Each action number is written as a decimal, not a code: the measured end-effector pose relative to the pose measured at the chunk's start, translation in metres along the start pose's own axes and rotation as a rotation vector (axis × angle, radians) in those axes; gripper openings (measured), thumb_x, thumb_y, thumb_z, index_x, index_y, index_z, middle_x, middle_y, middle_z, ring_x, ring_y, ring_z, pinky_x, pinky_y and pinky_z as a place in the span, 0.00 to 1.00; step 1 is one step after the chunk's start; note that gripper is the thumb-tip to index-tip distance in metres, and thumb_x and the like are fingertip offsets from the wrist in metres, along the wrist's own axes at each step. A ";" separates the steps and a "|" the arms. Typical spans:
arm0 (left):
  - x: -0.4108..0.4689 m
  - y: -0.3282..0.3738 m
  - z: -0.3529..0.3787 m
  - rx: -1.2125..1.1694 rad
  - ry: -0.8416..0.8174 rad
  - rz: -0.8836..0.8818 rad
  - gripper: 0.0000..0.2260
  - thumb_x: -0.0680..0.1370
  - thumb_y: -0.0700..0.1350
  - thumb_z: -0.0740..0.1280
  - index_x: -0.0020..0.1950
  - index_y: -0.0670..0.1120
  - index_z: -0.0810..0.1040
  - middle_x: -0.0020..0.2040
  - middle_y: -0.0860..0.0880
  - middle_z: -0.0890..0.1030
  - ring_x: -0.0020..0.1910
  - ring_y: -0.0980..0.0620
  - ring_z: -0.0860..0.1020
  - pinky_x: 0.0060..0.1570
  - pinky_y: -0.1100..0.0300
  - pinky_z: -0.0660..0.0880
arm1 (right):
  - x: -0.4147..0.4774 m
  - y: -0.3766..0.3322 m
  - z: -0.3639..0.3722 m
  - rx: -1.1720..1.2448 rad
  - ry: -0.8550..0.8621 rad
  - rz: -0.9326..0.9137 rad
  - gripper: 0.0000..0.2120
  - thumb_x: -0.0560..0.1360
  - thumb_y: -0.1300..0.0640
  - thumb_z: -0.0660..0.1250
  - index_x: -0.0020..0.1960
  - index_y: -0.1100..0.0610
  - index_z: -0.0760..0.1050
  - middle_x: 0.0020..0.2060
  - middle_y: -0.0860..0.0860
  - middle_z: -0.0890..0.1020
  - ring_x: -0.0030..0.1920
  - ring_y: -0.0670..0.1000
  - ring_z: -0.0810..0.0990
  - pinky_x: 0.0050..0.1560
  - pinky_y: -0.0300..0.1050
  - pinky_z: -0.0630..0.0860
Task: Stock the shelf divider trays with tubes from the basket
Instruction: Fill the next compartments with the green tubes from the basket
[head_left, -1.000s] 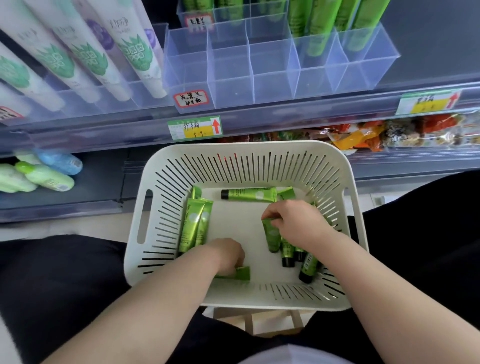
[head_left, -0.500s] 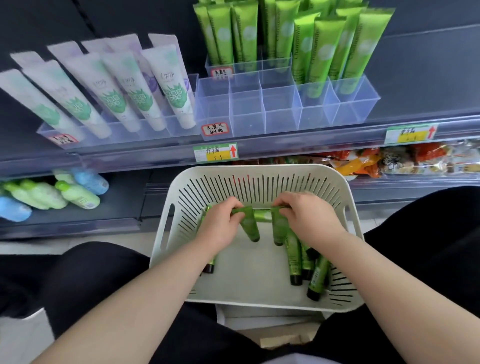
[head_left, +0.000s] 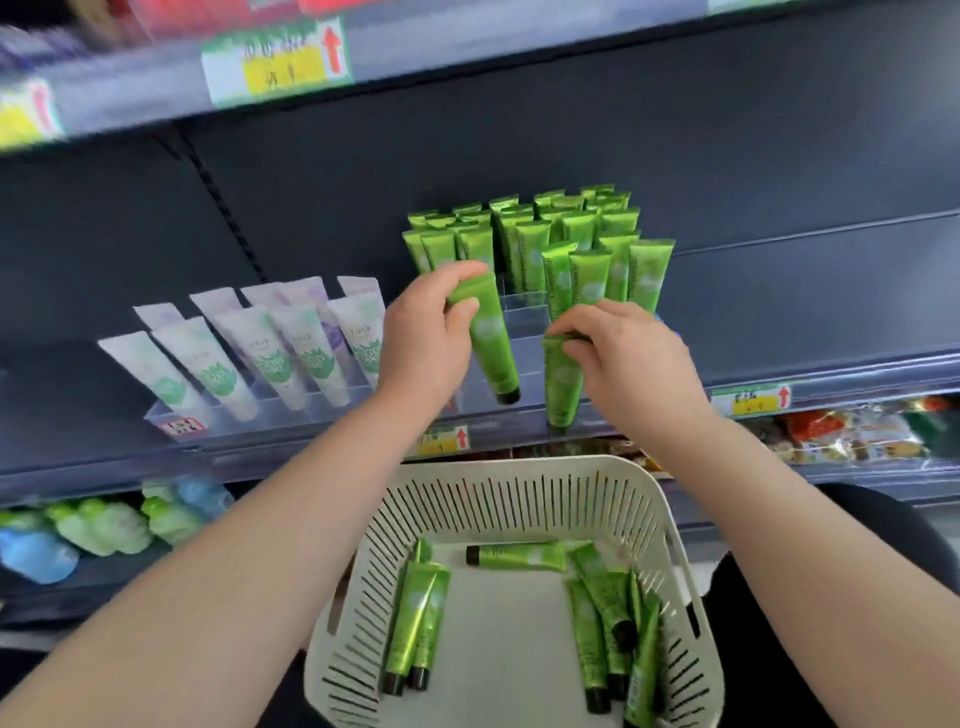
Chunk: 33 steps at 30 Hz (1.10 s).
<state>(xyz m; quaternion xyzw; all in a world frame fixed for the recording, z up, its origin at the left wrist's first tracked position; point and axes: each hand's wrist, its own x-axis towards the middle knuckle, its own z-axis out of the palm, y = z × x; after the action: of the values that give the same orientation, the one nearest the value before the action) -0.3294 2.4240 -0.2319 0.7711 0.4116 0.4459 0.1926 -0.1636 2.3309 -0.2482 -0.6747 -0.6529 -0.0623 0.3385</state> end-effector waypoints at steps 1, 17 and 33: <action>0.013 0.005 0.002 0.028 0.030 0.018 0.16 0.77 0.37 0.64 0.62 0.52 0.79 0.52 0.49 0.81 0.47 0.49 0.78 0.53 0.59 0.75 | 0.008 0.000 -0.006 0.000 0.036 -0.002 0.10 0.77 0.60 0.64 0.55 0.51 0.79 0.46 0.51 0.81 0.50 0.56 0.77 0.40 0.47 0.72; 0.108 -0.029 0.078 0.212 -0.126 -0.106 0.15 0.78 0.36 0.65 0.59 0.52 0.81 0.60 0.50 0.80 0.48 0.54 0.79 0.44 0.69 0.70 | 0.032 0.041 -0.012 0.103 -0.032 -0.014 0.11 0.77 0.60 0.64 0.56 0.49 0.78 0.45 0.47 0.80 0.49 0.53 0.76 0.46 0.50 0.74; 0.080 -0.028 0.035 0.414 -0.152 0.155 0.14 0.77 0.37 0.66 0.60 0.49 0.79 0.64 0.51 0.76 0.63 0.49 0.72 0.56 0.61 0.67 | 0.068 0.015 -0.015 0.083 0.054 -0.049 0.11 0.76 0.61 0.63 0.55 0.51 0.78 0.49 0.47 0.81 0.53 0.52 0.76 0.48 0.50 0.74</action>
<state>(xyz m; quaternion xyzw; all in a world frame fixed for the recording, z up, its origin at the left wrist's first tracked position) -0.2913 2.5074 -0.2269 0.8549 0.4182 0.3060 0.0259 -0.1349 2.3814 -0.2062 -0.6419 -0.6619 -0.0619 0.3820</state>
